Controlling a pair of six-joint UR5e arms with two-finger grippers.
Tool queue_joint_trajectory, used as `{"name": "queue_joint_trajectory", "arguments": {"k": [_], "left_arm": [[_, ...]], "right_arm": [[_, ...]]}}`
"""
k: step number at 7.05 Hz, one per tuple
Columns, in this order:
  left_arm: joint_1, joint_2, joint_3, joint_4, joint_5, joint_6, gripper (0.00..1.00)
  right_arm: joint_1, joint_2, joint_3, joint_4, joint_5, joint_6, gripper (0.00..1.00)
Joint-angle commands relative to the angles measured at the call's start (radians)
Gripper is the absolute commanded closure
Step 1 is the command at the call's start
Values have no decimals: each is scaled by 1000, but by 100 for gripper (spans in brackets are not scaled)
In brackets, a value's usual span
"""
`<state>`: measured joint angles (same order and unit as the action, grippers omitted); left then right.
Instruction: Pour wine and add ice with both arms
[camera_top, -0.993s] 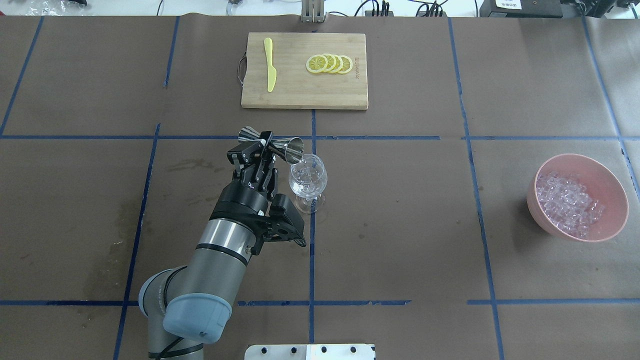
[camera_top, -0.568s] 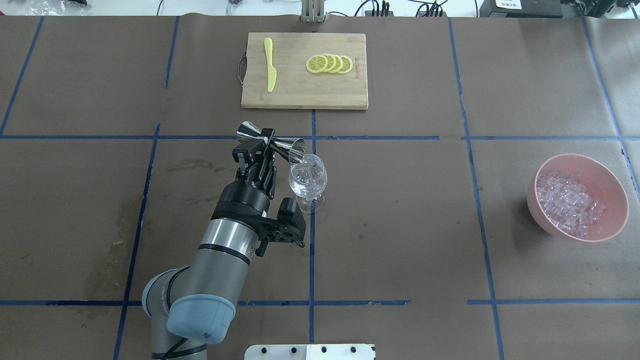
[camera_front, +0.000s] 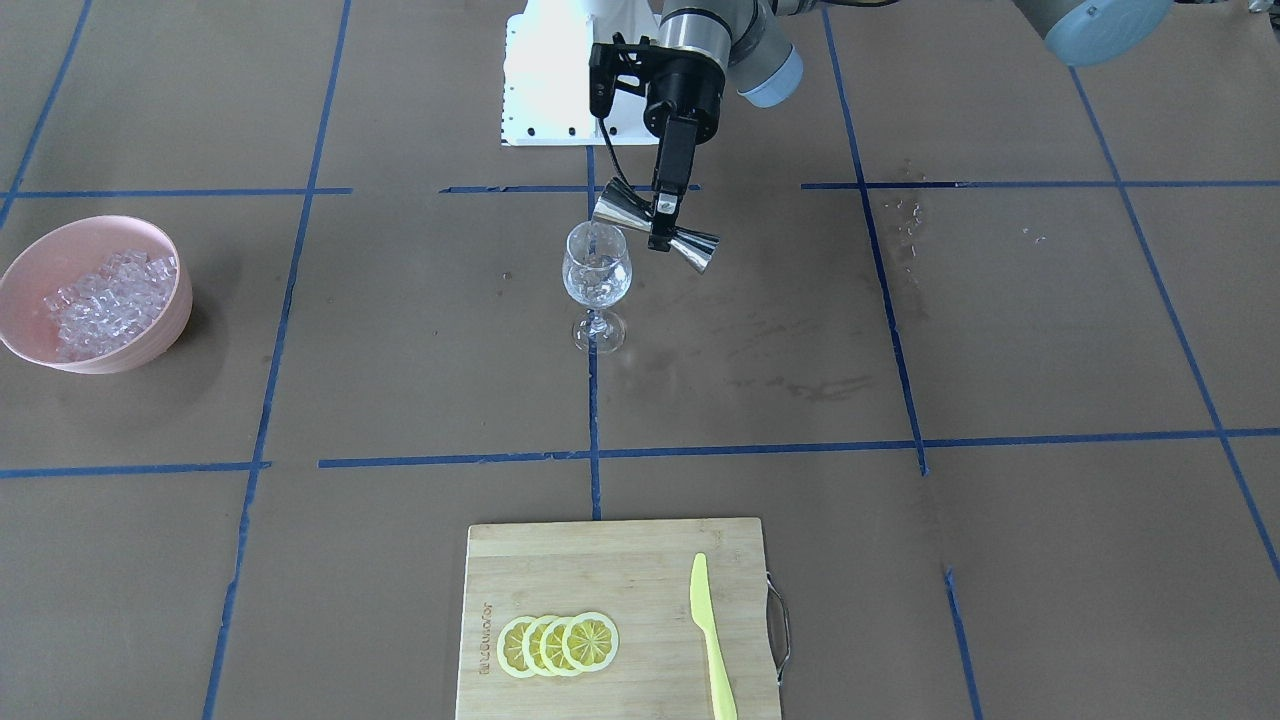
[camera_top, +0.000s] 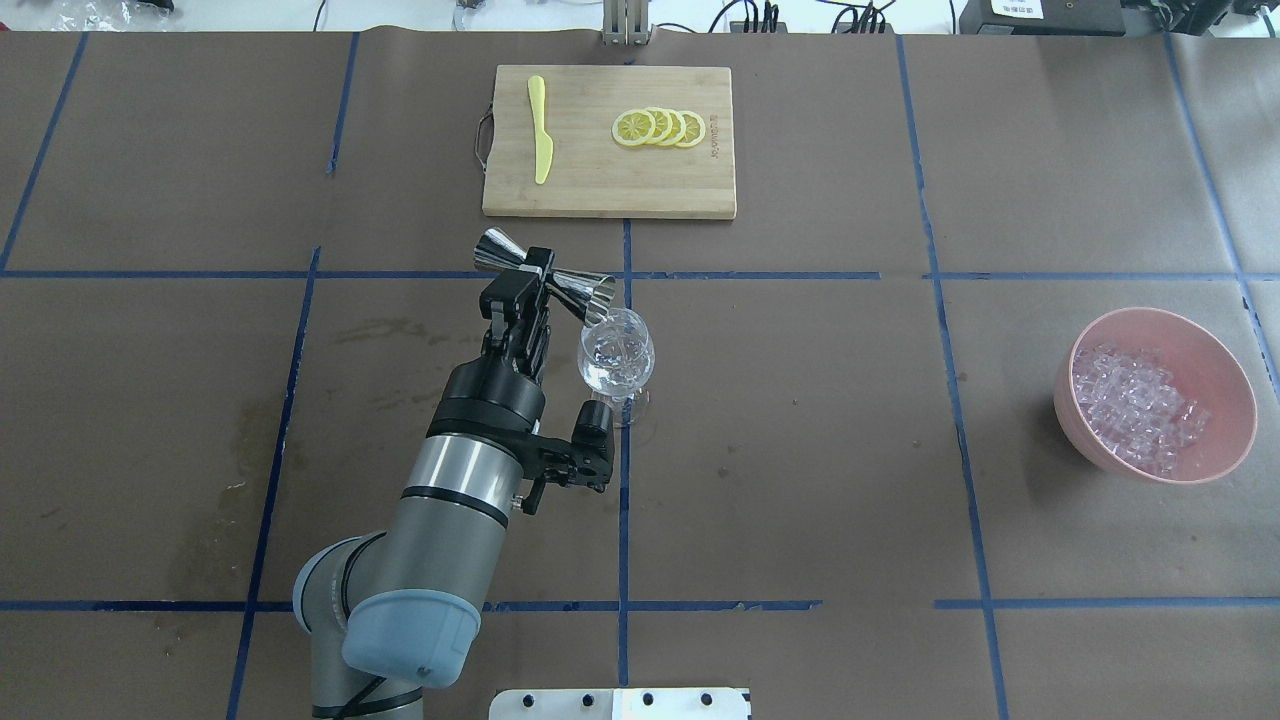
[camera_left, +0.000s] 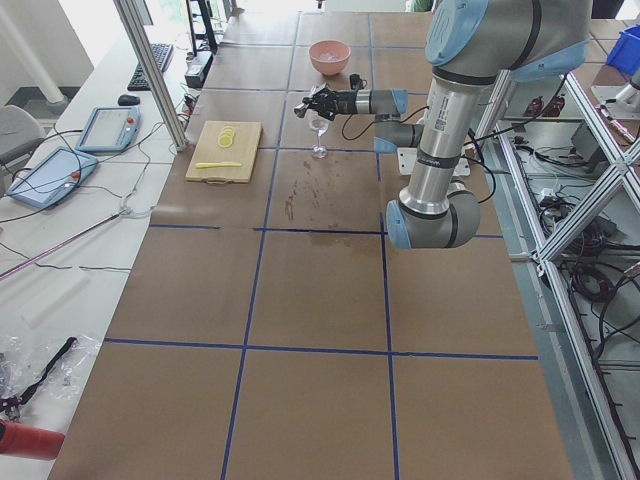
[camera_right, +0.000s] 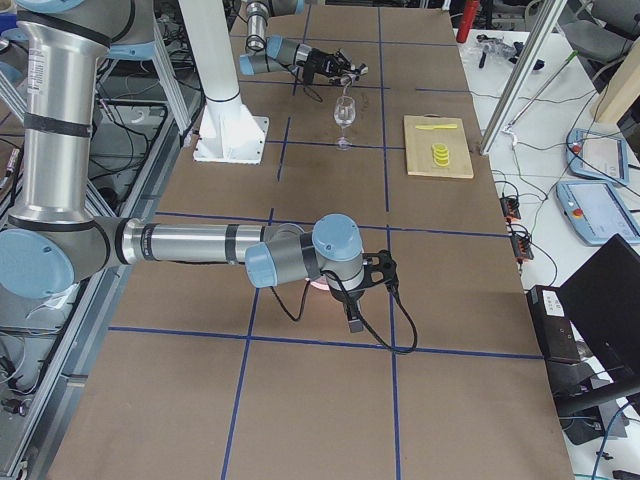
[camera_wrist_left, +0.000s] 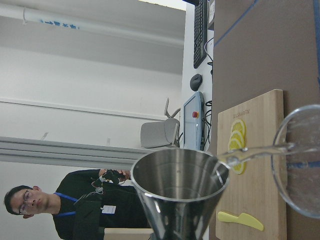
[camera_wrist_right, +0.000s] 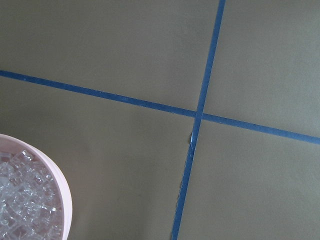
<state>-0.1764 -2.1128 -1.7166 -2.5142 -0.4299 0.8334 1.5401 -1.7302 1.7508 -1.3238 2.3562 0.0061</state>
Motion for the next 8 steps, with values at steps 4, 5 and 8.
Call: {"name": "queue_joint_trajectory", "arguments": {"k": [4, 5, 8], "left_arm": [[2, -6, 5, -2, 29, 173, 100], [2, -13, 5, -3, 28, 171, 100], [0, -15, -5, -137, 25, 159, 100]], "right_arm": [[0, 0, -1, 0, -2, 0, 0], [0, 0, -1, 0, -2, 0, 0], [0, 0, -8, 0, 0, -2, 0]]}}
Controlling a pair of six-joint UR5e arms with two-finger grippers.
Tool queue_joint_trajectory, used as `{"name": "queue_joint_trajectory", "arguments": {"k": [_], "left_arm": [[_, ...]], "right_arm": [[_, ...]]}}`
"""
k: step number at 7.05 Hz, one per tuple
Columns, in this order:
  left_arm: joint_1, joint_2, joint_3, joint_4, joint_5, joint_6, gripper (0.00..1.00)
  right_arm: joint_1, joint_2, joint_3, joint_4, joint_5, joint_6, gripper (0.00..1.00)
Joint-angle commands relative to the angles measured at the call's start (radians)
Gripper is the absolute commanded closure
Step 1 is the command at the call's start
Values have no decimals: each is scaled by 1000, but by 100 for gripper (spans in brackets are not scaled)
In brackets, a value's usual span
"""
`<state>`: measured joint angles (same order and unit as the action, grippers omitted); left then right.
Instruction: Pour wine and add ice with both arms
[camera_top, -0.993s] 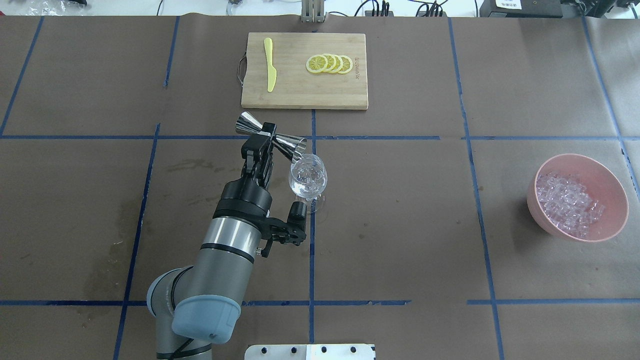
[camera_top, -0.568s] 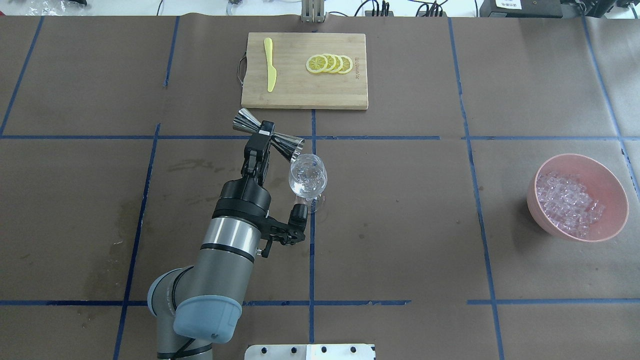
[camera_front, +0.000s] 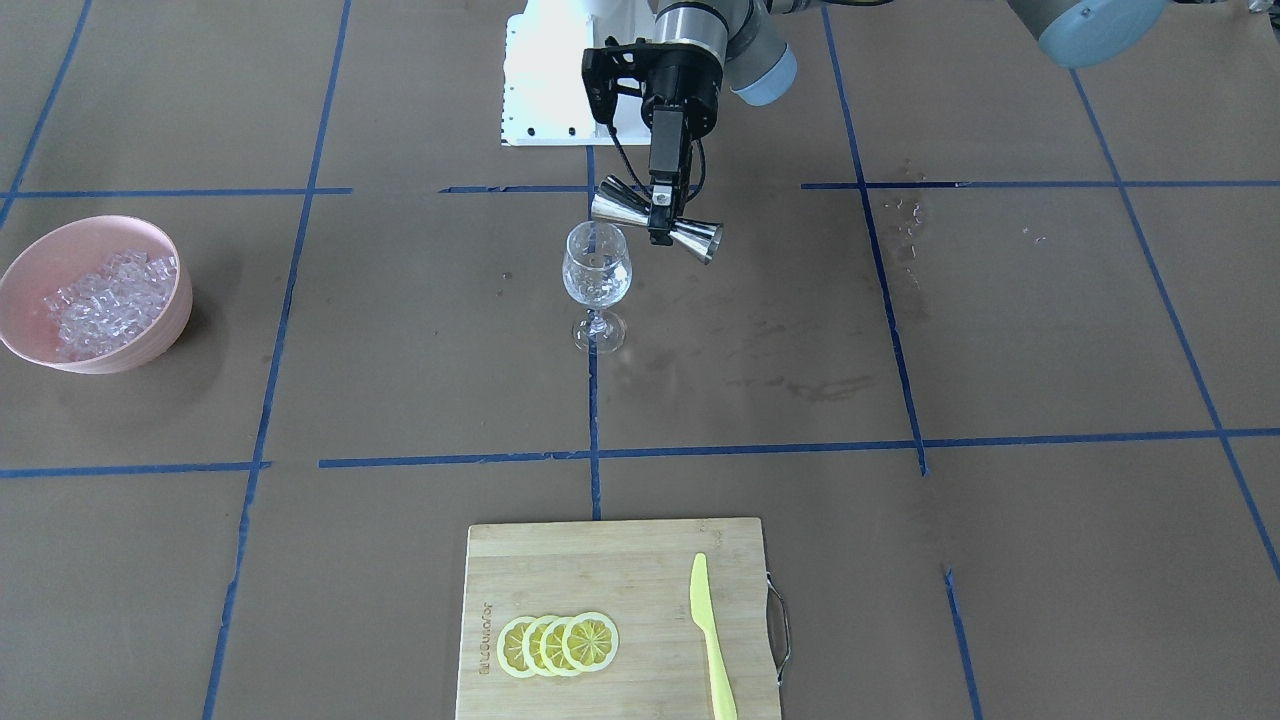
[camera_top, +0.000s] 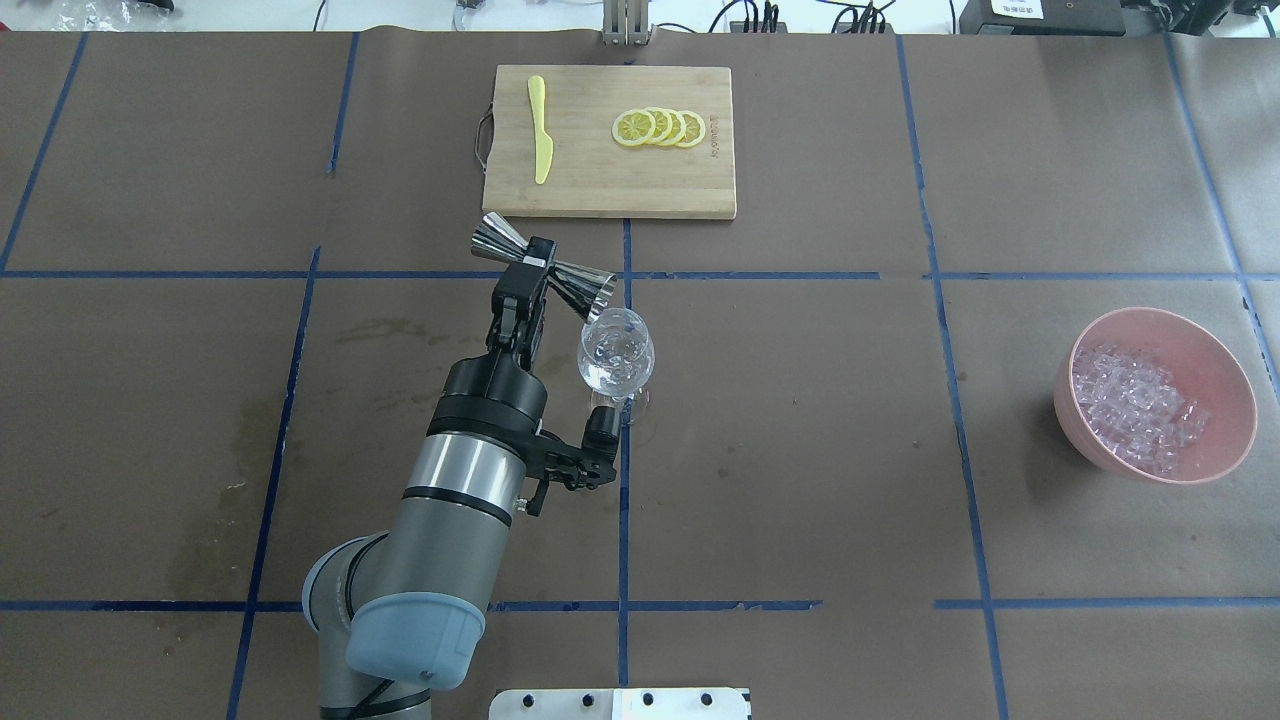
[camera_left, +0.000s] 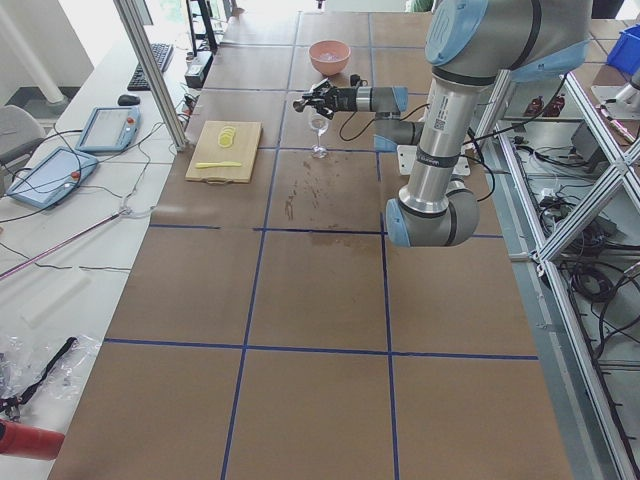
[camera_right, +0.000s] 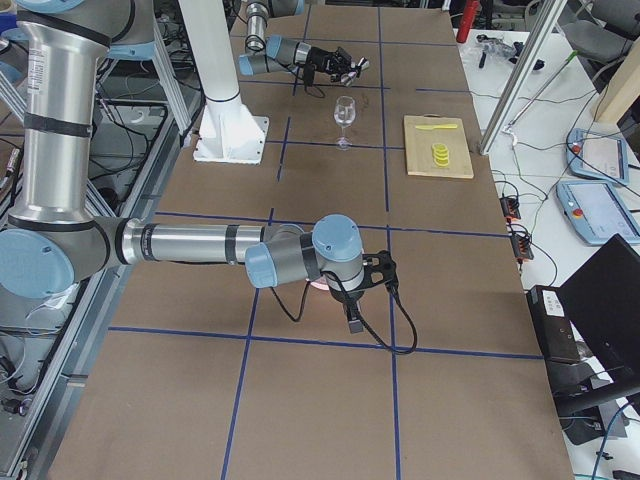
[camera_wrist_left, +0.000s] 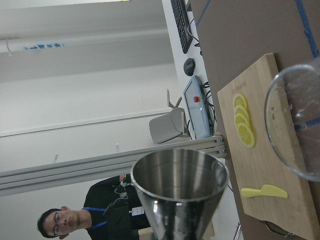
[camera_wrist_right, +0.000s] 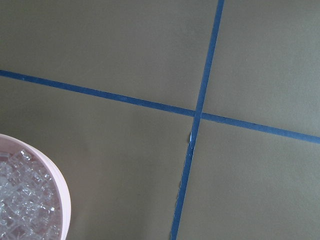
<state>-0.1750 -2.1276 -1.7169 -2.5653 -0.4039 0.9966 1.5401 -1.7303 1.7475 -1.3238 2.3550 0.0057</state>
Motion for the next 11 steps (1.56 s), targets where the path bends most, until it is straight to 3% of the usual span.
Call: {"name": "queue_joint_trajectory", "arguments": {"k": [1, 4, 8, 11], "left_arm": [[-10, 5, -6, -172, -7, -4, 100], [-20, 78, -32, -300, -45, -13, 100], [-20, 400, -46, -712, -111, -30, 100], [-18, 693, -44, -1015, -347, -447, 100]], "right_arm": [[0, 0, -3, 0, 1, 0, 0], [0, 5, -3, 0, 0, -1, 0], [0, 6, -3, 0, 0, -1, 0], [0, 8, -3, 0, 0, -1, 0]]}}
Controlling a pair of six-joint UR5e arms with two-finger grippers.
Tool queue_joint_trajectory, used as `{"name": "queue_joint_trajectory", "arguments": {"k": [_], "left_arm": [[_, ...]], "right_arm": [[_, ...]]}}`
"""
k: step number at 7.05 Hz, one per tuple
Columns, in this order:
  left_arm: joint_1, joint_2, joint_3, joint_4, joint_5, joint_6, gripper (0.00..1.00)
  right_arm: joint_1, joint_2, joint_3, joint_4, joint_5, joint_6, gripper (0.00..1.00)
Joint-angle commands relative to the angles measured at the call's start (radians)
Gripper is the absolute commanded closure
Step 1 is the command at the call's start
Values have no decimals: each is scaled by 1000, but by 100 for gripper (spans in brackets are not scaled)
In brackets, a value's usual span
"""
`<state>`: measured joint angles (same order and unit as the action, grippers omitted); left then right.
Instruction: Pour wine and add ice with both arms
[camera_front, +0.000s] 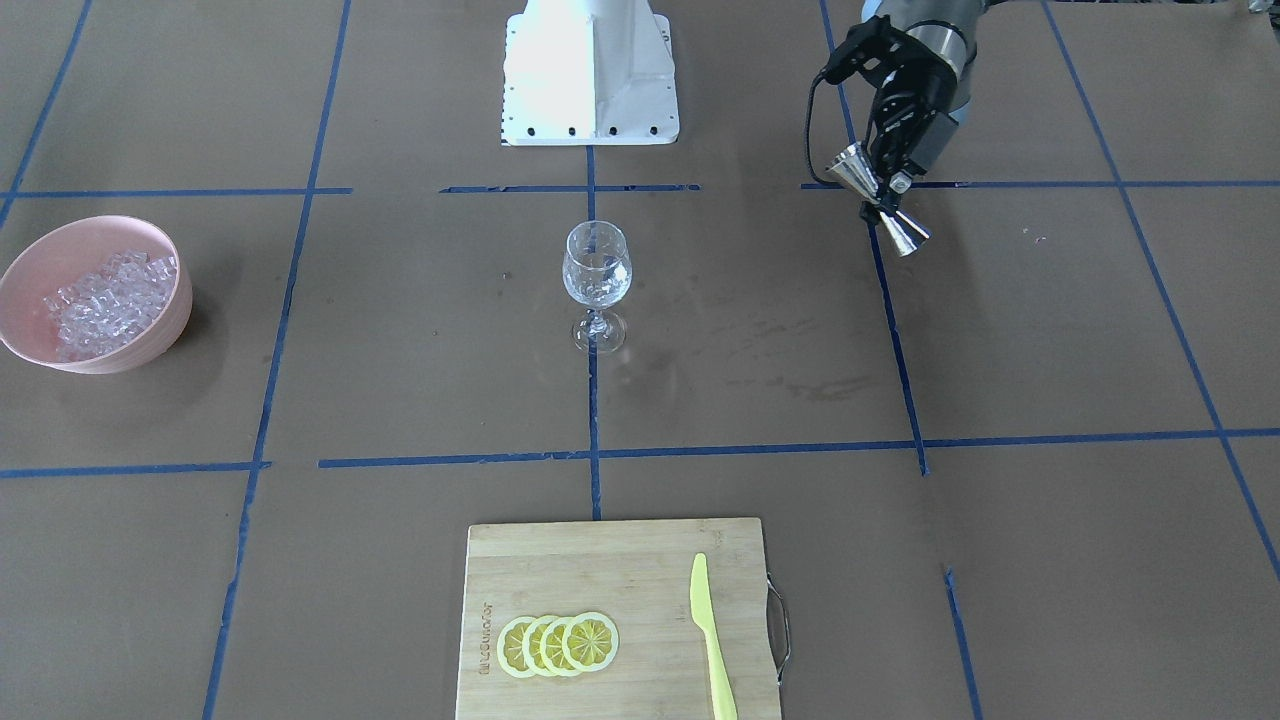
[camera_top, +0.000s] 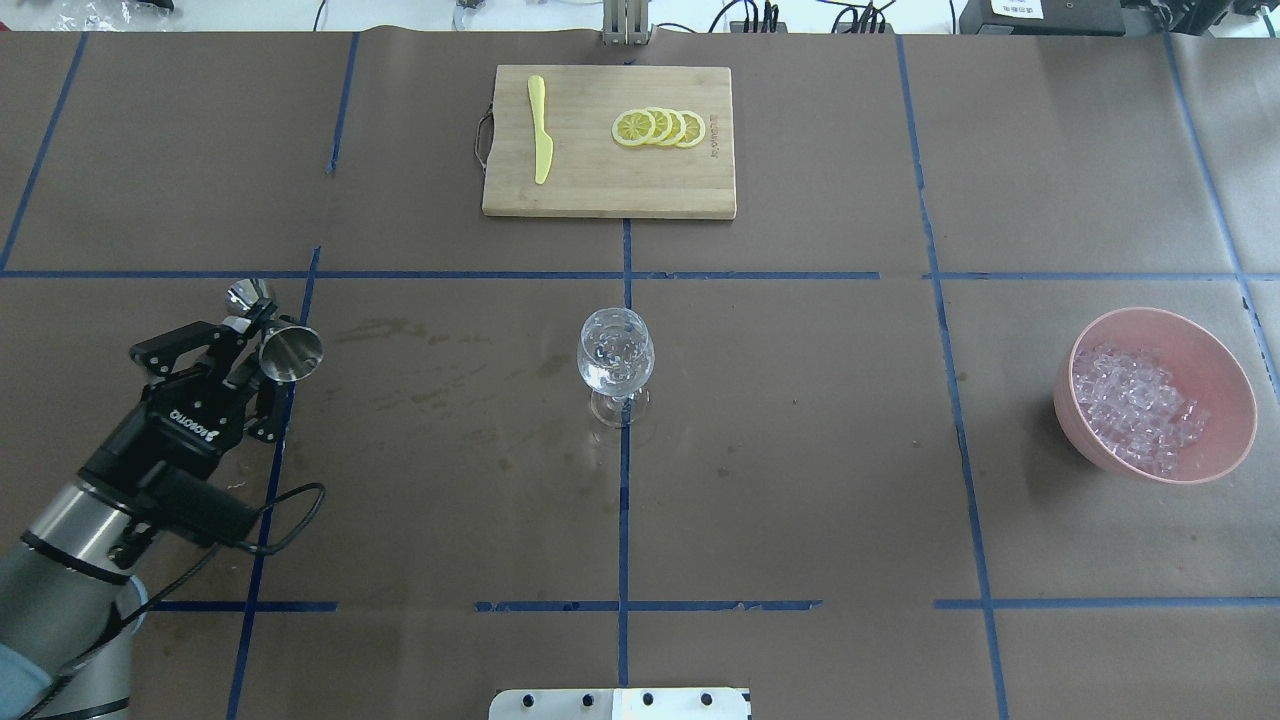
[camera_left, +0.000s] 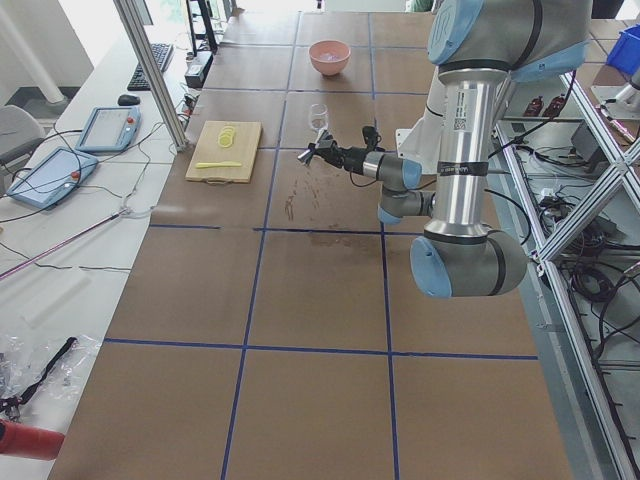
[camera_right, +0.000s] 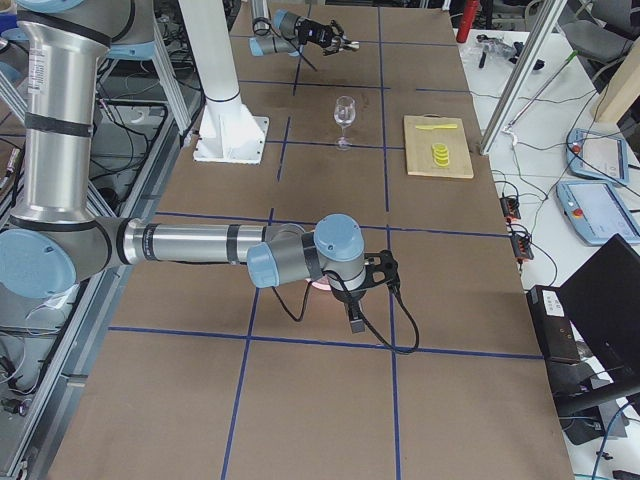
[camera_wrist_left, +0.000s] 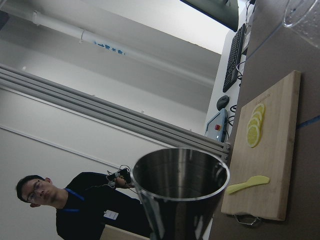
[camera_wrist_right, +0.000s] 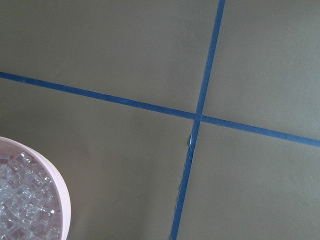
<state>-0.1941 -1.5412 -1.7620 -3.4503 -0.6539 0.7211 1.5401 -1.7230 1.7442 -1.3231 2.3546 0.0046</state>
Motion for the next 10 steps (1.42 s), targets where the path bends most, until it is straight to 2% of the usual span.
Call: {"name": "queue_joint_trajectory", "arguments": {"k": [1, 2, 4, 5, 6, 9, 10], "left_arm": [[-1, 172, 1, -166, -186, -418, 100], [1, 194, 6, -167, -203, -683, 100], [1, 204, 21, -144, -269, -1026, 100], [1, 210, 32, -97, -268, -1093, 100], [-1, 211, 38, -29, -265, -1171, 100], [-4, 198, 32, 227, -265, -1703, 100], [-4, 197, 38, 265, -230, -1707, 100]], "right_arm": [[0, 2, 0, 1, 0, 0, 0], [0, 3, 0, 1, 0, 0, 0], [0, 5, 2, 1, 0, 0, 0], [0, 5, 3, 1, 0, 0, 0], [0, 5, 3, 1, 0, 0, 0], [0, 6, 5, 1, 0, 0, 0], [0, 8, 6, 1, 0, 0, 0]]}}
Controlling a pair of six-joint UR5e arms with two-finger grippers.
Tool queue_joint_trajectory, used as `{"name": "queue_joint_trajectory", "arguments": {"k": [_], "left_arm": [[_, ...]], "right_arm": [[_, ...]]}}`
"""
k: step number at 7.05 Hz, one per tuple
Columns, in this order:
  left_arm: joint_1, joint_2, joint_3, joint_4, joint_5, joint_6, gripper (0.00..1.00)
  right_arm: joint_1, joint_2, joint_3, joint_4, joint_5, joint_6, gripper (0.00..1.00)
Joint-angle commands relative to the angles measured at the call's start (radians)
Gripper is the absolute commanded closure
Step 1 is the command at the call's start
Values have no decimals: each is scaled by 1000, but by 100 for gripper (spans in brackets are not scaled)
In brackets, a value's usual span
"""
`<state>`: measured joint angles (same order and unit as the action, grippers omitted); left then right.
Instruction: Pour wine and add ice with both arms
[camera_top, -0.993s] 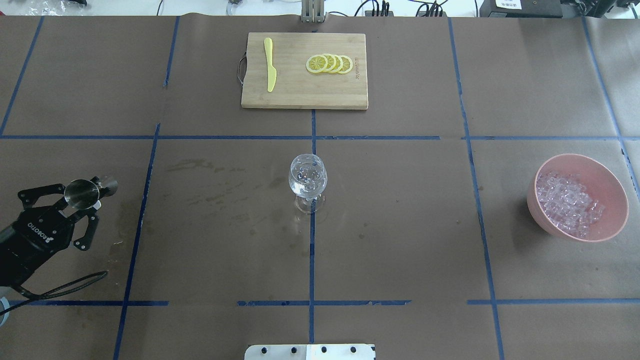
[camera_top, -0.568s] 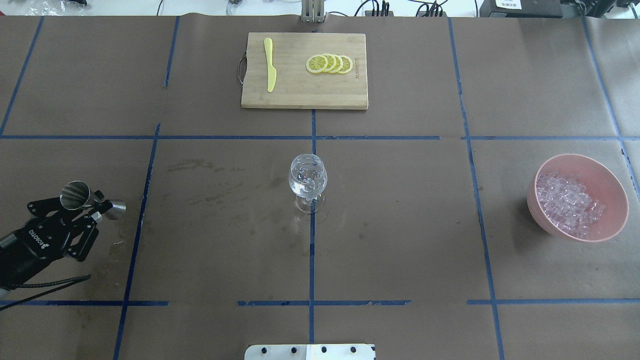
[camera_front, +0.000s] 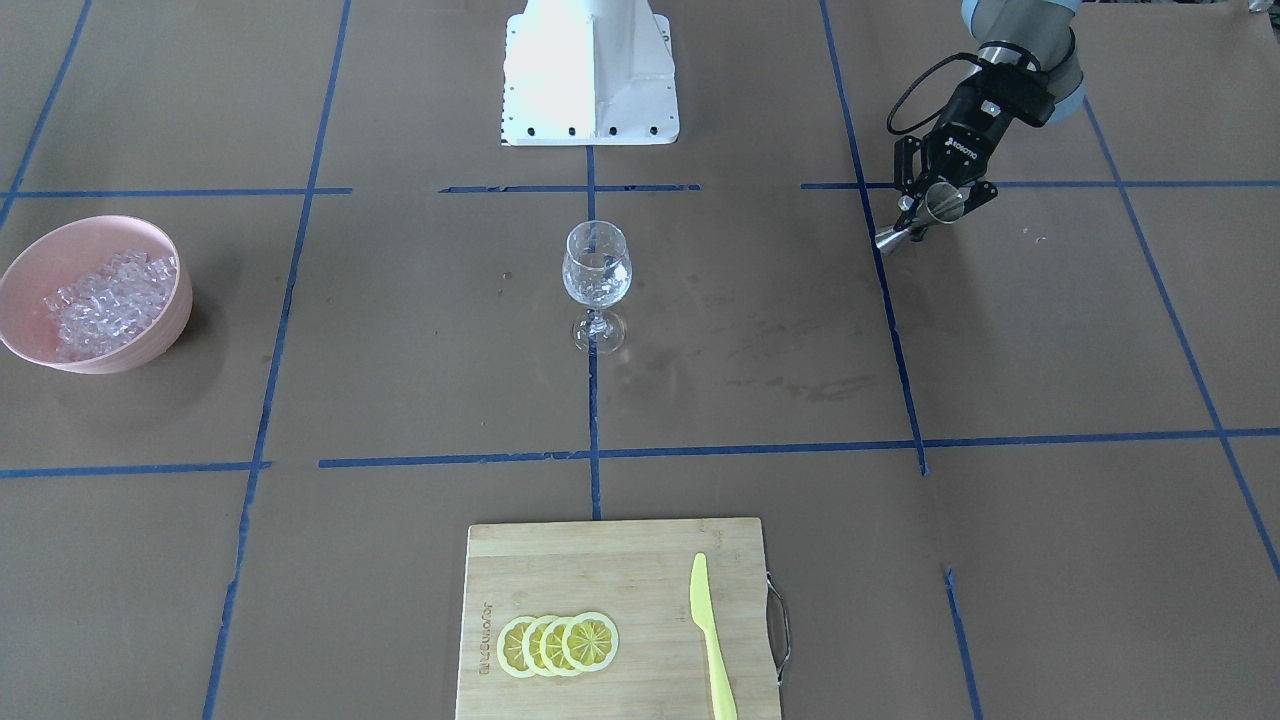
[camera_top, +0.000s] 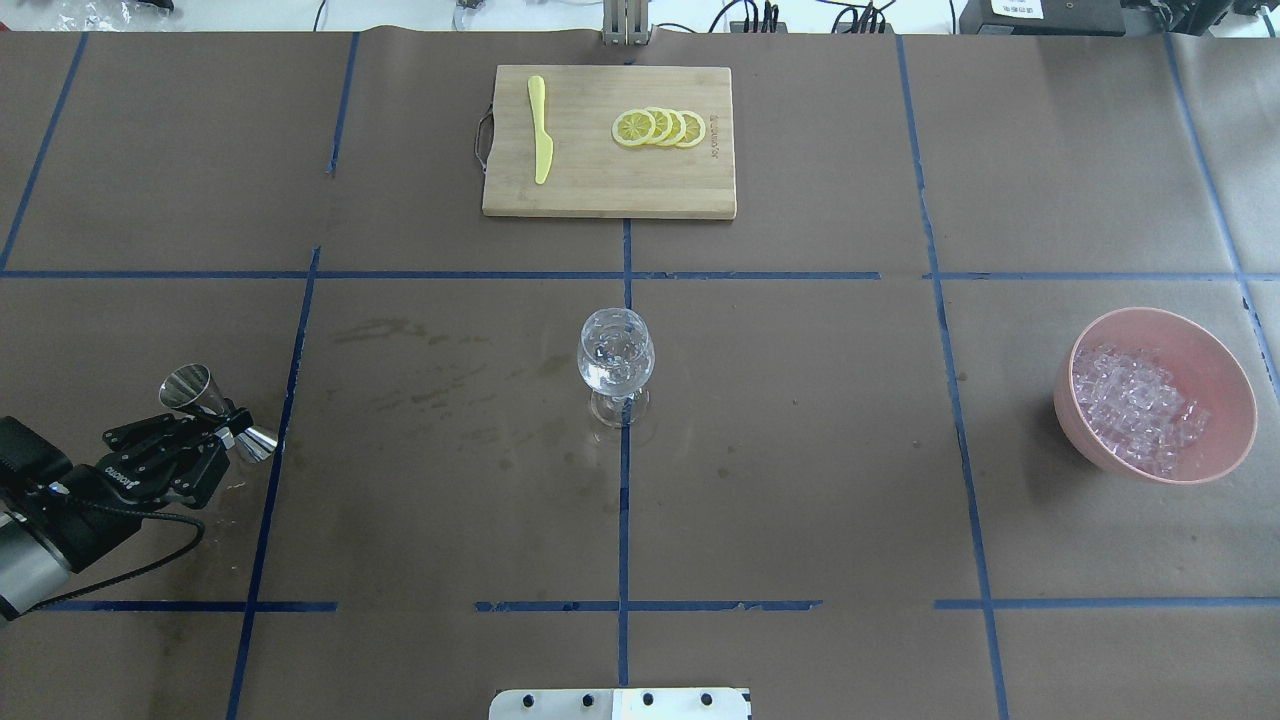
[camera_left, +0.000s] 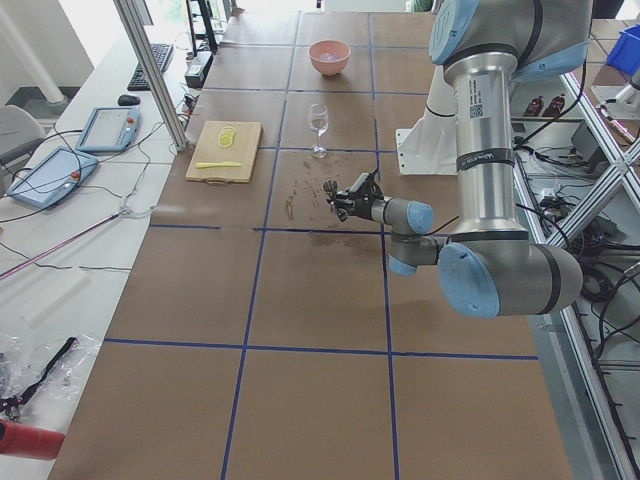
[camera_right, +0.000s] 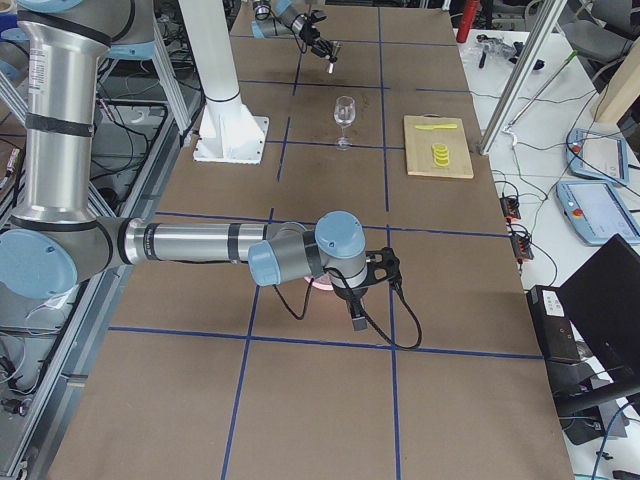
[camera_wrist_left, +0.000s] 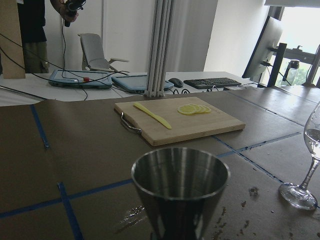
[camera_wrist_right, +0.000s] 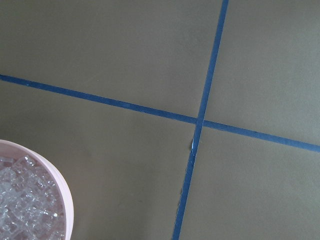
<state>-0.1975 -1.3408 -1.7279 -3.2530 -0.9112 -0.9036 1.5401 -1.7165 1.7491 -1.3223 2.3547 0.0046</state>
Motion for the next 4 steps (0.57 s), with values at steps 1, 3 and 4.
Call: {"name": "queue_joint_trajectory", "arguments": {"k": [1, 3, 4], "left_arm": [[1, -6, 37, 88, 142, -81, 100], [4, -26, 41, 169, 259, -81, 100], [9, -43, 44, 209, 303, -81, 100]], "right_arm": [[0, 3, 3, 0, 0, 0, 0], [0, 3, 6, 0, 0, 0, 0], [0, 3, 9, 0, 0, 2, 0]]}}
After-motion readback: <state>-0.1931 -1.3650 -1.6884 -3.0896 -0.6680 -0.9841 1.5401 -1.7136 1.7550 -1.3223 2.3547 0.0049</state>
